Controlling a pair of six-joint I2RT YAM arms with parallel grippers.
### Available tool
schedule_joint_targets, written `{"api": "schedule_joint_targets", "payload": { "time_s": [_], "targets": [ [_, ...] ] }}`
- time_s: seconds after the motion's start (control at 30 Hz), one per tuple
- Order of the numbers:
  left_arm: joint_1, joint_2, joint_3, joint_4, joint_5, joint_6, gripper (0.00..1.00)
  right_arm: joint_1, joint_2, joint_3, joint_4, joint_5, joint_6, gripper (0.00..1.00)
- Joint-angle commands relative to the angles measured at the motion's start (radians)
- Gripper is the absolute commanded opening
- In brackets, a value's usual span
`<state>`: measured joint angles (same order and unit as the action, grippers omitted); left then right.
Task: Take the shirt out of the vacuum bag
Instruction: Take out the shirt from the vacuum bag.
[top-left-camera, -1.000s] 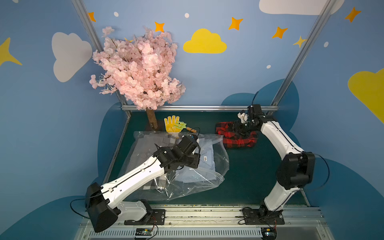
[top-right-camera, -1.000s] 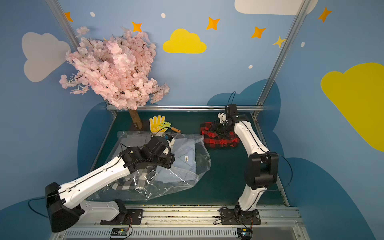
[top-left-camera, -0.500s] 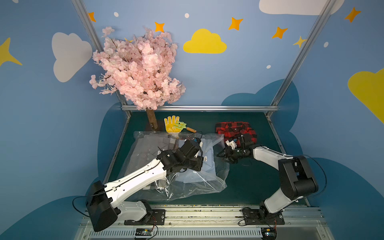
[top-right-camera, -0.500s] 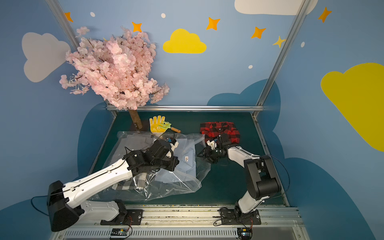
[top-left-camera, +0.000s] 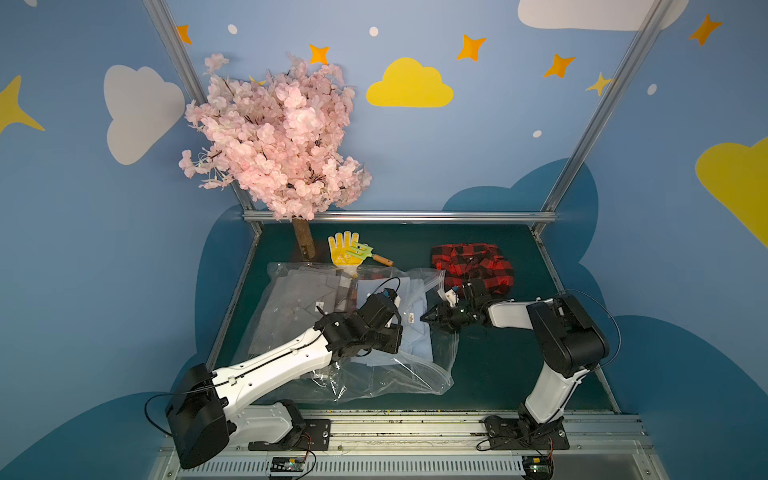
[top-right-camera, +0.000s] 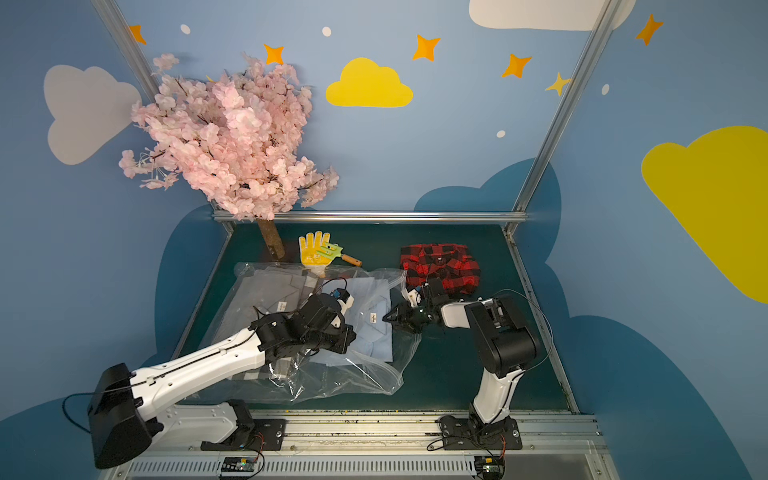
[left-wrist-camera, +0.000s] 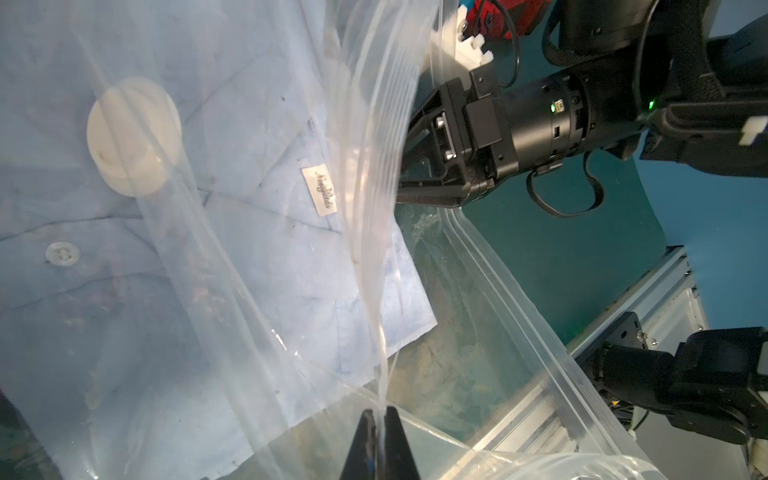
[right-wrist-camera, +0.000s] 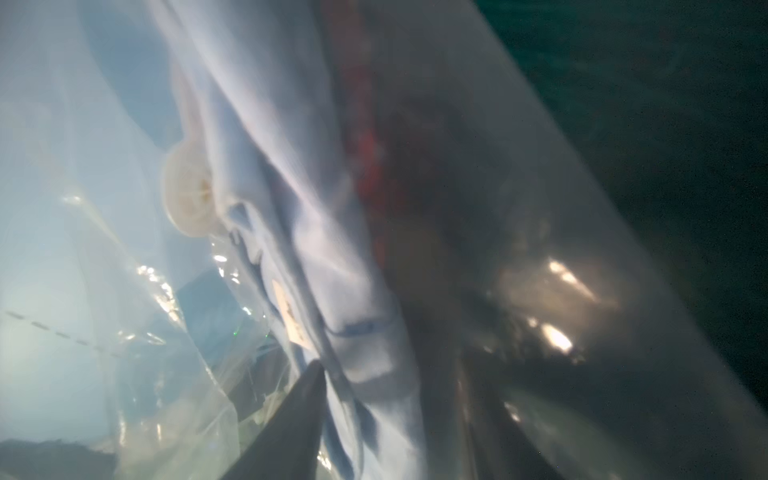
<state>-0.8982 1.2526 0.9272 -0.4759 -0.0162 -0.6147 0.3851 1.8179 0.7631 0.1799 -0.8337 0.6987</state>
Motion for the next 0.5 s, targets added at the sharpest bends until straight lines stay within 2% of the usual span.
{"api": "schedule_joint_targets", "payload": {
  "time_s": [0.0,0.33,0.47],
  "targets": [
    [-0.005,-0.004,-0.020,0.008,0.018,-0.015,0.08,0.015,0.028,-0.037,0.176,-0.031,0.075,0.52],
    [-0.008,0.007,-0.046,0.029,0.022,-0.018,0.08,0.067,0.083,-0.029,0.319,-0.044,0.154,0.51],
    [-0.008,0.009,-0.053,0.033,0.022,-0.017,0.08,0.087,0.089,-0.015,0.282,-0.028,0.142,0.38]
  ]
}}
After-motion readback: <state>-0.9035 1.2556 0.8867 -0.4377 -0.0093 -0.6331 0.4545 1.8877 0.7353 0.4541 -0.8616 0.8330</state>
